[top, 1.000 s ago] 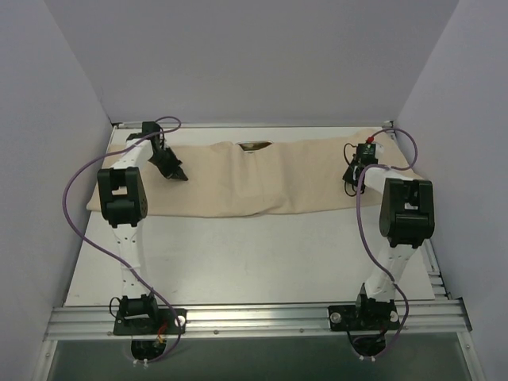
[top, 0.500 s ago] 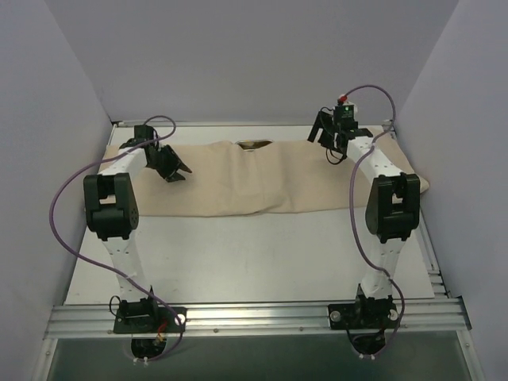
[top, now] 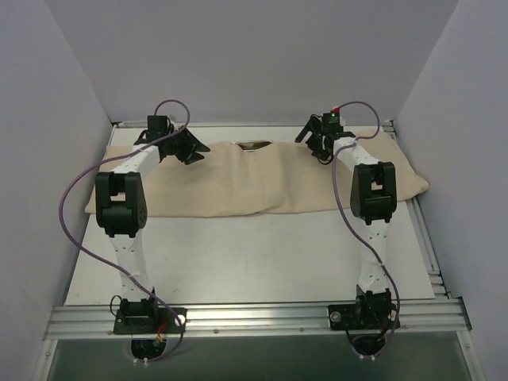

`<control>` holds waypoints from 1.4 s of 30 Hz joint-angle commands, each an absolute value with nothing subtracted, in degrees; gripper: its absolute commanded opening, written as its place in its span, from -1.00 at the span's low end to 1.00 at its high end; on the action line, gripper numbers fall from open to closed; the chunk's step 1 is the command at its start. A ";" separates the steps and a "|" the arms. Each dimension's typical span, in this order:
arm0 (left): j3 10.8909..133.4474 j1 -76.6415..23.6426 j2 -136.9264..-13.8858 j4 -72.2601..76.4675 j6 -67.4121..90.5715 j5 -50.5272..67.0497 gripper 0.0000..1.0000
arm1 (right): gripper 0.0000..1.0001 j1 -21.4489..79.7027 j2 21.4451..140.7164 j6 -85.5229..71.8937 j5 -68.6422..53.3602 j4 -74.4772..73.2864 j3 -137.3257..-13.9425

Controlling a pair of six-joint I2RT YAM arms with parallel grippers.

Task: Open and lay out the surgical kit
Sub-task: Open the surgical kit at the center of the board.

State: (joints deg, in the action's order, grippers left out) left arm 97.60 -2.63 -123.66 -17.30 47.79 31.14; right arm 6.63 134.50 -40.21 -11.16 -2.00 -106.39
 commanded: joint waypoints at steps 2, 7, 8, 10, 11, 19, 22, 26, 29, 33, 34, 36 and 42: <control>94.48 -2.90 -119.19 -12.91 47.04 29.88 0.01 | 0.68 4.49 133.42 -38.85 -4.67 -4.04 -110.74; 94.75 -3.25 -116.99 -25.73 37.63 25.24 0.00 | 0.54 -0.52 132.63 -35.95 -4.30 -7.64 -112.68; 92.31 -3.43 -115.33 -27.58 36.31 24.18 0.00 | 0.52 -3.14 132.10 -35.77 -4.92 -7.99 -112.33; 89.31 -4.13 -113.74 -28.39 35.86 21.38 -0.08 | 0.20 -4.56 130.70 -36.21 -0.72 -10.97 -109.43; 88.25 -4.13 -113.03 -29.87 35.60 20.92 -0.10 | -0.11 -6.31 129.04 -37.69 -0.18 -11.86 -107.86; 86.13 -3.52 -114.78 -34.10 33.75 17.49 -0.38 | -1.00 -10.72 119.63 -32.18 4.03 -17.92 -89.94; 84.74 -3.34 -114.79 -34.72 34.01 16.35 -0.40 | -1.00 -10.72 116.21 -31.02 1.51 -17.23 -81.26; 83.93 -2.81 -117.15 -35.24 35.15 16.43 -0.41 | -1.00 -10.90 113.73 -32.69 -2.80 -15.55 -73.24; 85.69 -2.90 -119.17 -36.56 35.16 16.61 -0.42 | -1.00 -11.86 113.03 -33.39 -5.62 -15.99 -71.20; 89.90 -2.81 -121.11 -39.37 33.67 16.61 -0.43 | -1.00 -12.74 111.80 -35.77 -8.26 -16.79 -69.96; 90.78 -2.64 -121.46 -40.51 32.79 16.09 -0.43 | -1.00 -12.83 111.10 -35.16 -8.87 -16.61 -70.40; 91.84 -2.72 -121.20 -40.69 32.17 15.73 -0.43 | -0.96 -12.74 110.31 -33.50 -7.22 -16.70 -75.91; 90.71 -2.73 -118.22 -40.25 30.15 16.17 -0.42 | -0.05 -12.83 115.99 -32.43 -0.18 -20.83 -100.84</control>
State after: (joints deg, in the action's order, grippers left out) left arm 89.67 -2.94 -121.08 -39.07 32.62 16.62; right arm -13.04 114.34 -32.86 -4.27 -18.68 -87.74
